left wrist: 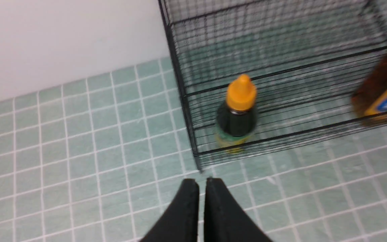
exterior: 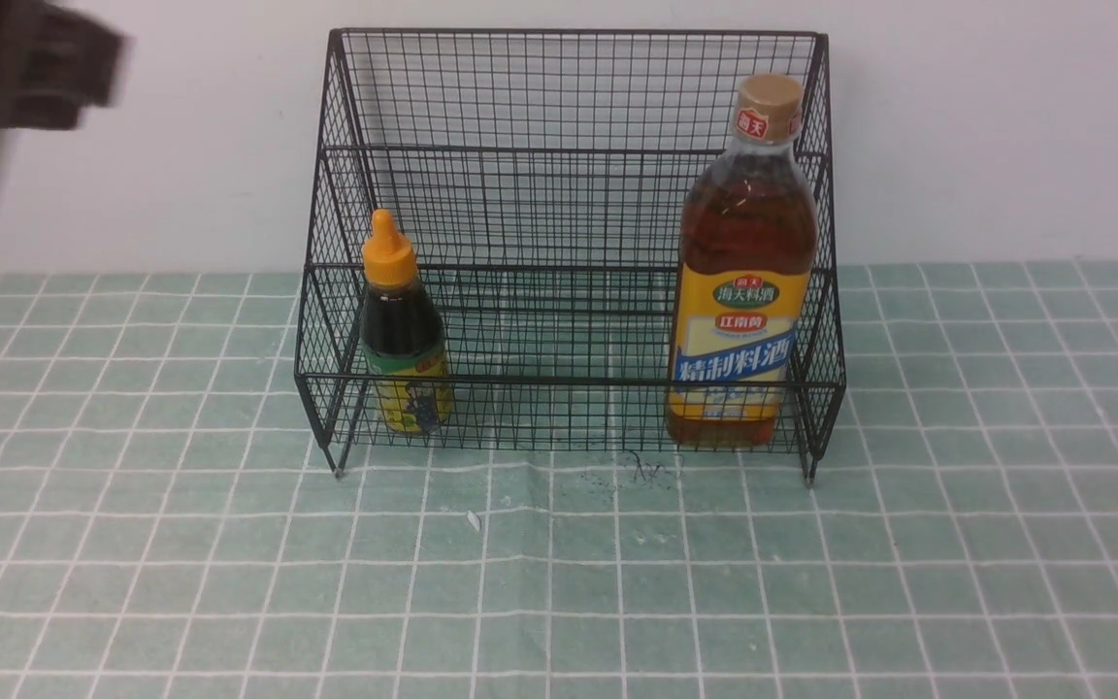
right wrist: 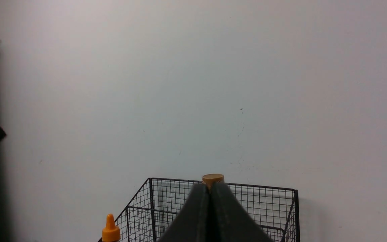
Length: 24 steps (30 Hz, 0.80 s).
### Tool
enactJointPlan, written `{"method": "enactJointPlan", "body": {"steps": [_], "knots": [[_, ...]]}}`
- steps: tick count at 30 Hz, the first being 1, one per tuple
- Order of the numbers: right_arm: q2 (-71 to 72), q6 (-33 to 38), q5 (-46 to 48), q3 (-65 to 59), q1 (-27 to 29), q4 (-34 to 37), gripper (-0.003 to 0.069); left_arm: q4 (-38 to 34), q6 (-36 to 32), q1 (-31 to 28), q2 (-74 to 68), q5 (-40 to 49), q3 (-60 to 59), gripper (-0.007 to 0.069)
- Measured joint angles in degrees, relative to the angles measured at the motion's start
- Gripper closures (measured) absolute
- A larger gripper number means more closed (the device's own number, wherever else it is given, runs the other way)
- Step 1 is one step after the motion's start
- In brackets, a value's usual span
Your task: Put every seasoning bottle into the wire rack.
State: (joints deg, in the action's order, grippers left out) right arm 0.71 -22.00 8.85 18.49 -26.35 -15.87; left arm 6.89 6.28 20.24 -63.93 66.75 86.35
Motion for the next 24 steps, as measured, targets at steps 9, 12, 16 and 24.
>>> {"method": "enactJointPlan", "body": {"steps": [9, 12, 16, 24], "knots": [[0.0, 0.0, 0.0, 0.0, 0.0, 0.0, 0.0673, -0.7, 0.0, 0.0, 24.0, -2.8, -10.2, 0.0631], [0.0, 0.0, 0.0, 0.0, 0.0, 0.0, 0.0673, -0.8, 0.0, 0.0, 32.5, -2.9, -11.8, 0.0631], [0.0, 0.1, 0.0, 0.0, 0.0, 0.0, 0.0673, -0.7, 1.0, 0.0, 44.3, -8.8, -14.3, 0.0631], [0.0, -0.1, 0.0, 0.0, 0.0, 0.0, 0.0673, -0.6, 1.0, 0.0, 55.3, -38.7, -34.7, 0.0631]]}}
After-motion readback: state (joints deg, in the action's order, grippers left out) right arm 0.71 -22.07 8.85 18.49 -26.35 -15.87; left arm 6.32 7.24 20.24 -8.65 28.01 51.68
